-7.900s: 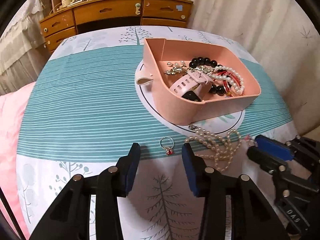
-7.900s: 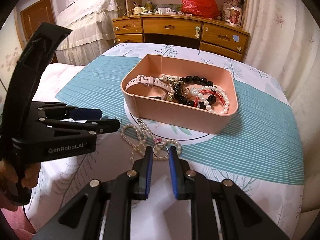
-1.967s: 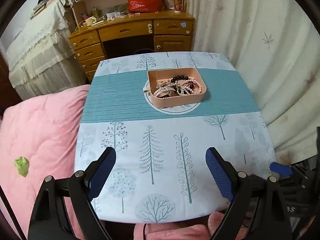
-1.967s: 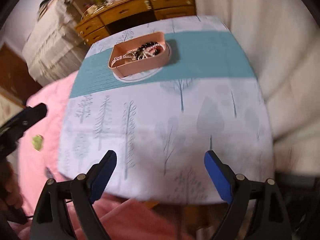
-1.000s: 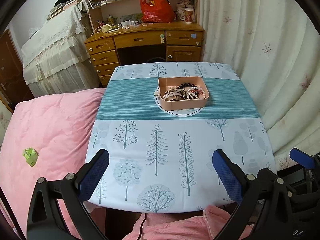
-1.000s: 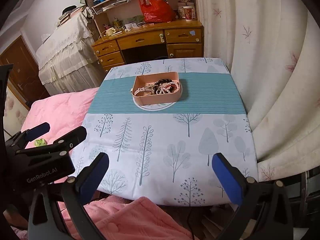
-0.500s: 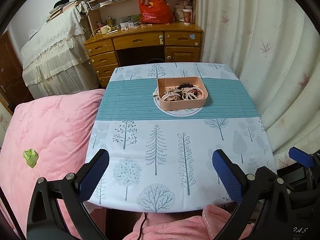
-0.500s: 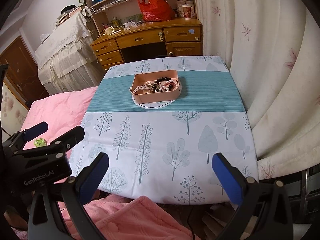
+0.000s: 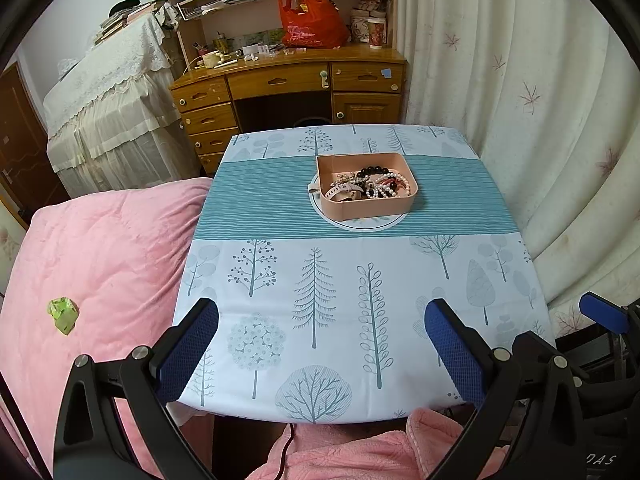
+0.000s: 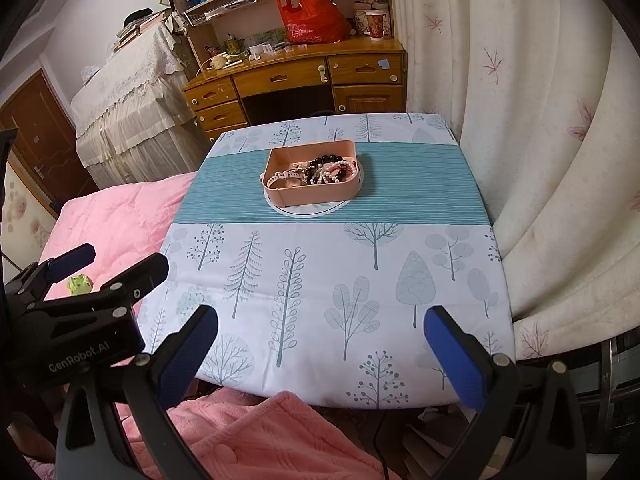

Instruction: Organize jewelry

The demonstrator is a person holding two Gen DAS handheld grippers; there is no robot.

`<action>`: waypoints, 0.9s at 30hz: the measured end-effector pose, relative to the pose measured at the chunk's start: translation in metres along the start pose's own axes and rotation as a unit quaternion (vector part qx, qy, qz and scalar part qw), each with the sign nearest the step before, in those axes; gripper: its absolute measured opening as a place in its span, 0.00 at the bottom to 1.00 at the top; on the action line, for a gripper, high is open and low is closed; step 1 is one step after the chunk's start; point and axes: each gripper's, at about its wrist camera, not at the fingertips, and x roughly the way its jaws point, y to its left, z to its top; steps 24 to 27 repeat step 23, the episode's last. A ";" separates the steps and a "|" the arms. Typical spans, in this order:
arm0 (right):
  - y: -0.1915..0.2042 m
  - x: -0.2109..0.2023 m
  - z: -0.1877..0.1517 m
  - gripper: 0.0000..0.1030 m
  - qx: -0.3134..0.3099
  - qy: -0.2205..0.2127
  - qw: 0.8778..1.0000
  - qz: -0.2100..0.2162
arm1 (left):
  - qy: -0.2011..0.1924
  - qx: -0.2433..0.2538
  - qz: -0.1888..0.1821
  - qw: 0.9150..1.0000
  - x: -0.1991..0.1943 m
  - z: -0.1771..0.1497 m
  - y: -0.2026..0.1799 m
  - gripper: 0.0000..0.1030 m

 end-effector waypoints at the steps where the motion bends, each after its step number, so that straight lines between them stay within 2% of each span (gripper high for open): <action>1: 0.001 0.000 0.000 1.00 0.000 0.000 1.000 0.000 | 0.000 0.000 0.000 1.000 0.000 0.000 0.000 0.99; 27: -0.001 0.000 0.000 1.00 -0.001 0.000 1.000 -0.002 | -0.002 0.000 0.008 1.000 -0.005 -0.001 0.001 0.99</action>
